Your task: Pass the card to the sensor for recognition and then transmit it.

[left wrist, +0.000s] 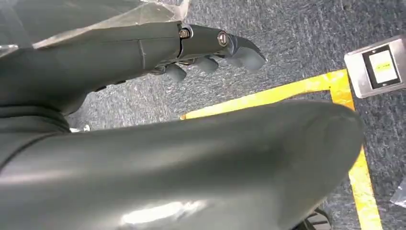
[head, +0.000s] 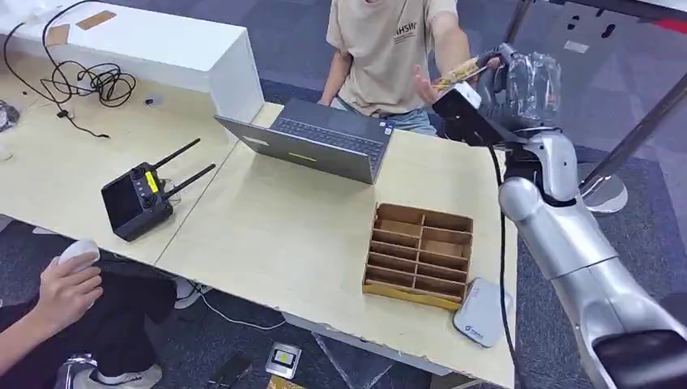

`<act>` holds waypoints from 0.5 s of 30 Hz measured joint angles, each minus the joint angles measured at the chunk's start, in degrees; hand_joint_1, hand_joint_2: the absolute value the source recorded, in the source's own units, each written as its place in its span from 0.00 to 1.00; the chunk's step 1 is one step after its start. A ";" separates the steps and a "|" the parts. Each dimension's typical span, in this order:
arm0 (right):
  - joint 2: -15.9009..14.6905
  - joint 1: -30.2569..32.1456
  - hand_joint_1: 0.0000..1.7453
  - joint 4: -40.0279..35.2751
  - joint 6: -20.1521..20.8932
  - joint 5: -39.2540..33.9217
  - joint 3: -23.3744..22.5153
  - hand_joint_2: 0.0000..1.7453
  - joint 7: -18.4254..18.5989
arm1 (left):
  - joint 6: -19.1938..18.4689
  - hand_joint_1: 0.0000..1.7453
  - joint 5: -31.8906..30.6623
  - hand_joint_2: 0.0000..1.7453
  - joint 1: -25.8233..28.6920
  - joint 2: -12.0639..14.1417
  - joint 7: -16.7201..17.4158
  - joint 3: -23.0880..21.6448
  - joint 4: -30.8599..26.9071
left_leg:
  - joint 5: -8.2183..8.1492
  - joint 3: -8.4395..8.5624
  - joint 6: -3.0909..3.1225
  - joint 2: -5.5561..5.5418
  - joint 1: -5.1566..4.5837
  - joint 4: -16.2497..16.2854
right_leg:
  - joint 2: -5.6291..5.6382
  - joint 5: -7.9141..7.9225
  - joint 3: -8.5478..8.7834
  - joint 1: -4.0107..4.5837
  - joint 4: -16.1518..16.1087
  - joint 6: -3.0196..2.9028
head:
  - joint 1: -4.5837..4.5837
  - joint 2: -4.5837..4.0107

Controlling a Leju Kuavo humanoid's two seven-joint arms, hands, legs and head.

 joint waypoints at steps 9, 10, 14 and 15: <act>0.09 -1.08 1.00 7.88 -0.04 -0.31 1.29 1.00 -0.46 | -0.15 0.00 -0.72 0.00 -0.45 0.02 0.66 -1.75 0.02 | 0.00 -0.02 0.00 0.00 0.00 0.00 | 0.00 0.00 -0.01 0.00 0.00 0.00 | 0.02 0.00; 0.09 -1.08 1.00 8.27 -0.09 -0.31 1.47 1.00 -0.53 | -0.15 0.00 -0.79 0.00 -0.44 0.02 0.66 -1.88 0.02 | 0.00 -0.02 0.00 0.00 0.00 0.00 | -0.01 0.00 -0.02 0.00 0.00 0.00 | 0.02 0.00; 0.09 -1.07 0.00 9.49 -0.44 -0.33 2.06 1.00 -0.55 | -0.15 0.00 -1.05 0.00 -0.48 0.04 0.66 -2.52 0.02 | 0.00 -0.05 0.00 0.00 0.00 0.00 | 0.00 0.00 -0.04 0.00 0.00 0.00 | 0.02 0.00; 0.09 -1.06 0.00 9.65 -0.55 -0.39 2.21 1.00 -0.55 | -0.15 0.00 -1.07 0.00 -0.47 0.04 0.66 -2.62 0.02 | 0.00 -0.04 0.00 0.01 0.00 0.00 | 0.00 0.00 -0.04 0.00 0.00 0.00 | 0.00 0.00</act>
